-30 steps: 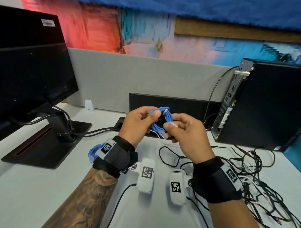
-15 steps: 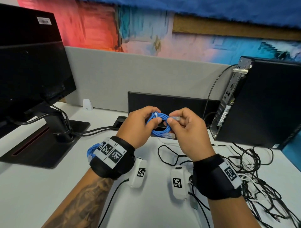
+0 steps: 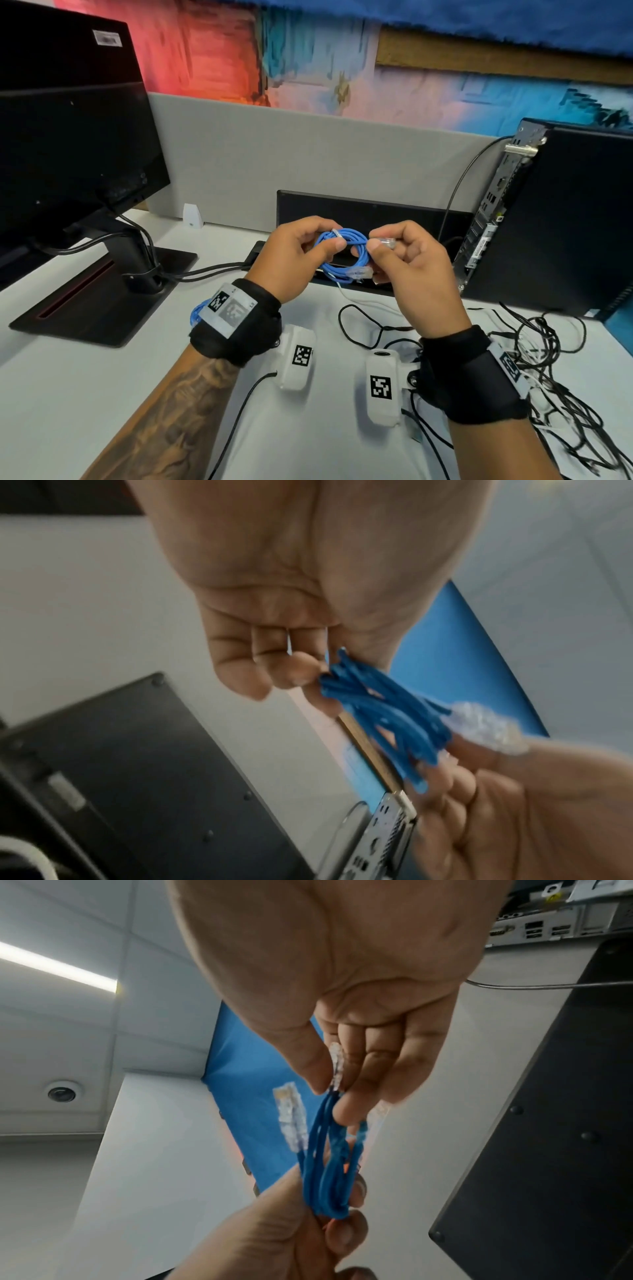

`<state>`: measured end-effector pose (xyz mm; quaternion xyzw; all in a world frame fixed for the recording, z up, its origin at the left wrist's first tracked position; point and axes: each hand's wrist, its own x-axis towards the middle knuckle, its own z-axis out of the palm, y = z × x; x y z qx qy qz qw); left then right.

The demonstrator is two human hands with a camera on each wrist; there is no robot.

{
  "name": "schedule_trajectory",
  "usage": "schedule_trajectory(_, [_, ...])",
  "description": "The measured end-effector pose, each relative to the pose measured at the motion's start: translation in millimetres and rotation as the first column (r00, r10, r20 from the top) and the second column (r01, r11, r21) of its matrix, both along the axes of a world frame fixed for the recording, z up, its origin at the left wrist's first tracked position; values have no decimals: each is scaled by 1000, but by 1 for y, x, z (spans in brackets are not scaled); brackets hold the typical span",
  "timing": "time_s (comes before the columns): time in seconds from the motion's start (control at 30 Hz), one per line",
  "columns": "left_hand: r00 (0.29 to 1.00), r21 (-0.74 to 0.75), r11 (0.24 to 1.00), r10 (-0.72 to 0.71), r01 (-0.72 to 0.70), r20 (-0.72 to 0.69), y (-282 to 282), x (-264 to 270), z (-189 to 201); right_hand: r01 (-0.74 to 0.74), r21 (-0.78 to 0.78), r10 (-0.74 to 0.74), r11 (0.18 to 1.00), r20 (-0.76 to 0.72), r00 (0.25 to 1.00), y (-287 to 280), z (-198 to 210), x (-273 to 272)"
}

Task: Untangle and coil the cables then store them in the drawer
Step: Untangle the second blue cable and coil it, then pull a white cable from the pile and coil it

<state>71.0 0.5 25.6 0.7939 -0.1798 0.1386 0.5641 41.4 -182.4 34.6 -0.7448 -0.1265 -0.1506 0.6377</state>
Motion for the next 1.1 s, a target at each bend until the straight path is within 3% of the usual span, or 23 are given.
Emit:
schedule_trajectory(0.13, [999,-70,998,-1,-1,-32,7,-5,8,-48,64,49,997,-5,999,3,6,-6])
schedule_trajectory(0.23, [997,-54,998,-26,22,-73,17,-11,12,-94,68,100,993,-90,991,10,8,-9])
schedule_trajectory(0.4, [974,239,969,113,-65,-197,47,6,5,-274,-111,227,955,-317,921,8,1,-4])
schedule_trajectory(0.47, [952,502,860,221,-89,-210,62,21,-6,-248,-221,172,943,-315,933,-3,0,-5])
schedule_trajectory(0.53, [925,655,746,322,-116,-203,70,34,-19,-193,-323,92,927,-303,949,-18,-3,-4])
schedule_trajectory(0.7, [869,890,445,474,-97,-142,67,55,-48,-136,-597,-92,791,-335,938,-57,-23,3])
schedule_trajectory(0.83, [862,959,276,501,-70,-81,54,68,-55,-174,-760,-165,626,-347,923,-76,-39,8])
schedule_trajectory(0.9, [903,953,281,429,-118,-15,33,69,-46,-204,-791,-184,576,-368,911,-78,-48,15])
schedule_trajectory(0.97, [958,914,392,288,-106,-13,0,72,-42,-233,-824,-217,516,-389,895,-73,-56,25])
schedule_trajectory(1.03, [984,881,473,151,11,-93,-30,81,-54,-255,-839,-233,481,-403,885,-66,-63,36])
schedule_trajectory(1.1, [973,898,425,130,117,-188,-48,87,-69,-275,-857,-245,437,-407,880,-61,-68,44])
